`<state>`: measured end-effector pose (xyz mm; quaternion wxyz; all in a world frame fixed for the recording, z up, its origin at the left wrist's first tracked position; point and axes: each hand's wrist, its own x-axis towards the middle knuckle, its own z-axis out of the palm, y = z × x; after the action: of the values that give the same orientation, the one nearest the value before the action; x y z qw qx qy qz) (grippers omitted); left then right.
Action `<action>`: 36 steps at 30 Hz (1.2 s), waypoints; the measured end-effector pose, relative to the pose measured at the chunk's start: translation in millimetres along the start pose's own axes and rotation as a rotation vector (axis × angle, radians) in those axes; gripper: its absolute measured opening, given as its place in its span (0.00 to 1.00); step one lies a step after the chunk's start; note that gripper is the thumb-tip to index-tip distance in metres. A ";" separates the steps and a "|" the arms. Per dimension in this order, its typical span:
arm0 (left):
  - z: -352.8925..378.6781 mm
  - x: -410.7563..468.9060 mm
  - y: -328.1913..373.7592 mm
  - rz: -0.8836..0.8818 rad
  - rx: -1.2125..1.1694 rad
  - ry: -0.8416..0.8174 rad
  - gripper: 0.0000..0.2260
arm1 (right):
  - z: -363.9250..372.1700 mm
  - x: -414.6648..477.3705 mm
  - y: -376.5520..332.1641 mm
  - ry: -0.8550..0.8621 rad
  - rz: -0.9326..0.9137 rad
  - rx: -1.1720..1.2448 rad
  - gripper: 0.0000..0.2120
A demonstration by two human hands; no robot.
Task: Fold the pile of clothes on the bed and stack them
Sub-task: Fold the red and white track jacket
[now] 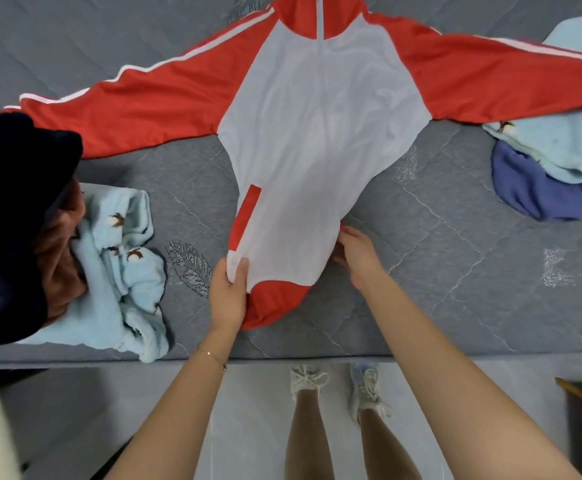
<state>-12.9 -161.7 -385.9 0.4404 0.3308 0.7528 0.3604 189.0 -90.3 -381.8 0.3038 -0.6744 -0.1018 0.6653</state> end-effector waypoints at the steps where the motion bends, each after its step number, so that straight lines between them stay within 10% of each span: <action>1: -1.4 -0.7 -0.5 0.002 0.020 0.000 0.04 | -3.9 -0.4 4.0 0.077 -0.021 0.007 0.11; 11: -6.1 -17.0 -16.3 -0.287 0.094 -0.102 0.11 | -75.9 -15.5 24.3 0.473 -0.109 0.195 0.13; 18: -6.0 -43.9 -23.8 -0.189 0.083 0.015 0.06 | -123.5 -34.0 33.6 0.756 -0.273 0.040 0.15; 24: -1.0 -51.2 -19.7 -0.147 0.177 0.140 0.06 | -136.8 -58.6 68.5 0.754 -0.148 -0.029 0.10; 28: 3.6 -56.9 -14.3 -0.085 0.552 0.109 0.25 | -140.3 -66.2 88.4 0.672 -0.042 -0.201 0.05; 36: 44.2 -65.9 1.4 0.168 0.803 -0.107 0.34 | -129.7 -68.8 67.1 0.599 -0.356 -0.734 0.36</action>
<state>53.1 -203.7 -372.3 0.2839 0.5549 0.7800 0.0549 289.0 -216.4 -370.0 0.1715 -0.8702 -0.3506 0.3008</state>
